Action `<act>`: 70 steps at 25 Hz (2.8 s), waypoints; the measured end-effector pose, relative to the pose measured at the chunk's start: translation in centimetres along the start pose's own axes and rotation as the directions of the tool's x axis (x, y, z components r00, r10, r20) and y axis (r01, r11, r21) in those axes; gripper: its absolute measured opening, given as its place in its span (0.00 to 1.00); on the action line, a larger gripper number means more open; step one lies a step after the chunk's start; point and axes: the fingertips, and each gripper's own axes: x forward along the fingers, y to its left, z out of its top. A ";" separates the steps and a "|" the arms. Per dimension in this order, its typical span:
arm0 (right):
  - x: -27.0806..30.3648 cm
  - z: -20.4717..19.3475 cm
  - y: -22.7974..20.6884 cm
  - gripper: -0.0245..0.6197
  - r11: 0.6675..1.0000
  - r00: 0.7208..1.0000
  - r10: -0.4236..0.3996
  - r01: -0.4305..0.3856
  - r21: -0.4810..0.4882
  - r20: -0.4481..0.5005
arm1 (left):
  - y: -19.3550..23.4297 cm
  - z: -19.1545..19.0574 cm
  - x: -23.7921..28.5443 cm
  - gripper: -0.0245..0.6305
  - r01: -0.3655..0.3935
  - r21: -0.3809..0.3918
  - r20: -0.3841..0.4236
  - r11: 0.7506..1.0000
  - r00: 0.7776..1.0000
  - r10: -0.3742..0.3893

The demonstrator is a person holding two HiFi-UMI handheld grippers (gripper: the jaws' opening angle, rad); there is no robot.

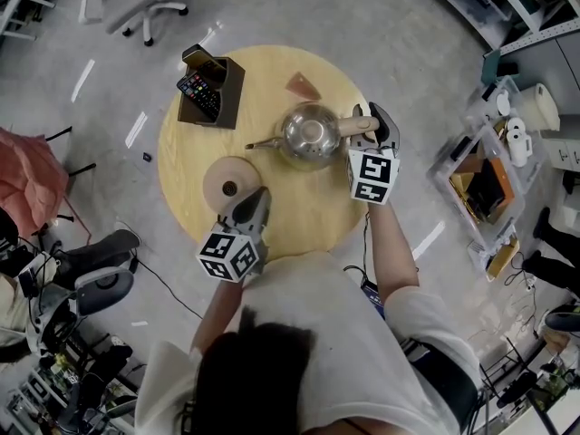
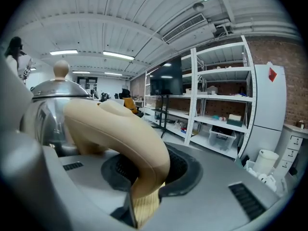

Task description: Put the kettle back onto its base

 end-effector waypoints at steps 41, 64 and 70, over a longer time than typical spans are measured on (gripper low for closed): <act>-4.9 7.6 5.2 0.21 1.000 0.993 0.016 -0.018 0.021 0.115 | 1.1 -2.0 -6.4 0.08 -0.067 -0.066 0.123 0.996 0.990 0.075; -6.2 7.6 14.5 0.21 0.978 0.972 0.210 -0.208 -0.035 0.107 | 3.6 -3.2 -12.5 0.08 -0.236 -0.144 0.226 0.961 0.938 0.265; -6.1 7.8 16.6 0.21 0.968 0.962 0.249 -0.246 -0.045 0.107 | 4.2 -3.1 -13.4 0.08 -0.263 -0.157 0.240 0.952 0.925 0.295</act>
